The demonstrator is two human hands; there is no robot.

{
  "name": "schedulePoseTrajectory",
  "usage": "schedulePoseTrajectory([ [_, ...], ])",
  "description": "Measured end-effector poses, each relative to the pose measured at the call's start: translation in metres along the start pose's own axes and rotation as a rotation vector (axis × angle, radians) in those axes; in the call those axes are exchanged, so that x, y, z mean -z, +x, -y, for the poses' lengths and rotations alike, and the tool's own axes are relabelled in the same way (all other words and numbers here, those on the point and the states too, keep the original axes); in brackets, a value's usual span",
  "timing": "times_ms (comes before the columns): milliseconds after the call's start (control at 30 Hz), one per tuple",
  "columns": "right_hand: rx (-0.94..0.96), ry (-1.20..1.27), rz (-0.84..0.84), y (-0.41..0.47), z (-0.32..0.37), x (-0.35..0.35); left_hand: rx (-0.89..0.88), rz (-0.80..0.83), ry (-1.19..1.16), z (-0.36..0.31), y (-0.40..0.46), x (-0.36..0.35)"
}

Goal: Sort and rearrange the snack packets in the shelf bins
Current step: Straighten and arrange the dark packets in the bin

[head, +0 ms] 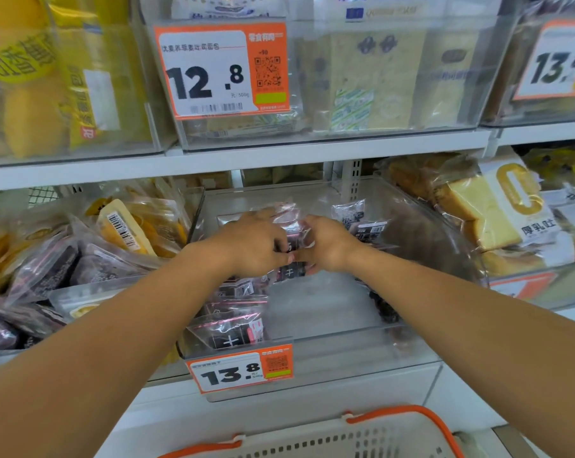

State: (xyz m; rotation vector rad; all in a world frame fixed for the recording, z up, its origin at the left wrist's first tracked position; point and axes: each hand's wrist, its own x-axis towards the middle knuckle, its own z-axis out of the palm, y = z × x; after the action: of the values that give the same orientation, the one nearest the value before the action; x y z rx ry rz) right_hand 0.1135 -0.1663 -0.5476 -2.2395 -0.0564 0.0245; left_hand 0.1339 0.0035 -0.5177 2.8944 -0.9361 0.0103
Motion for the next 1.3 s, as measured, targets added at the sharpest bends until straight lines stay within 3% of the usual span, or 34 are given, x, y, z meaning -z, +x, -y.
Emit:
schedulePoseTrajectory([
  [100, 0.022, -0.132, 0.005, -0.002, 0.003, 0.013, 0.006, 0.040, 0.012, 0.001, 0.003, -0.003],
  [167, 0.077, -0.270, -0.090, -0.005, 0.004, 0.039, 0.001, 0.028, 0.000, 0.002, 0.003, -0.002],
  [267, 0.154, -0.796, -0.314, -0.016, -0.006, 0.082, -0.021, 0.030, -0.015, 0.002, 0.001, -0.002],
  [333, 0.076, -1.079, -0.285, -0.028, -0.017, 0.094, -0.030, 0.008, -0.047, 0.000, -0.001, -0.001],
  [400, 0.072, -1.166, -0.266, -0.033, -0.020, 0.091, -0.018, -0.036, -0.083, -0.003, -0.004, 0.000],
  [500, 0.153, -1.021, -0.334, -0.028, -0.012, 0.086, -0.044, -0.092, -0.097, -0.006, -0.005, 0.000],
  [600, 0.339, -0.892, -0.117, -0.027, 0.003, 0.077, -0.057, -0.120, -0.119, -0.003, -0.005, 0.000],
  [733, 0.416, -0.897, 0.072, -0.037, 0.025, 0.072, -0.025, -0.092, -0.127, 0.001, -0.002, 0.002],
  [900, 0.485, -1.006, 0.013, -0.051, 0.046, 0.072, 0.008, -0.055, -0.044, -0.005, -0.003, 0.006],
  [1000, 0.529, -0.891, 0.032, -0.059, 0.057, 0.069, 0.009, -0.036, -0.079, -0.007, -0.004, 0.007],
  [1100, 0.464, -0.716, 0.123, -0.060, 0.059, 0.061, 0.063, 0.011, -0.090, -0.004, -0.005, 0.007],
  [1167, 0.378, -0.701, 0.125, -0.054, 0.047, 0.045, 0.065, -0.060, -0.197, -0.004, -0.005, 0.009],
  [1233, 0.340, -0.628, 0.024, -0.042, 0.027, 0.027, 0.035, -0.172, -0.276, -0.008, -0.007, 0.012],
  [1300, 0.253, -0.481, -0.109, -0.031, 0.014, 0.014, 0.047, -0.137, -0.270, -0.012, -0.008, 0.011],
])
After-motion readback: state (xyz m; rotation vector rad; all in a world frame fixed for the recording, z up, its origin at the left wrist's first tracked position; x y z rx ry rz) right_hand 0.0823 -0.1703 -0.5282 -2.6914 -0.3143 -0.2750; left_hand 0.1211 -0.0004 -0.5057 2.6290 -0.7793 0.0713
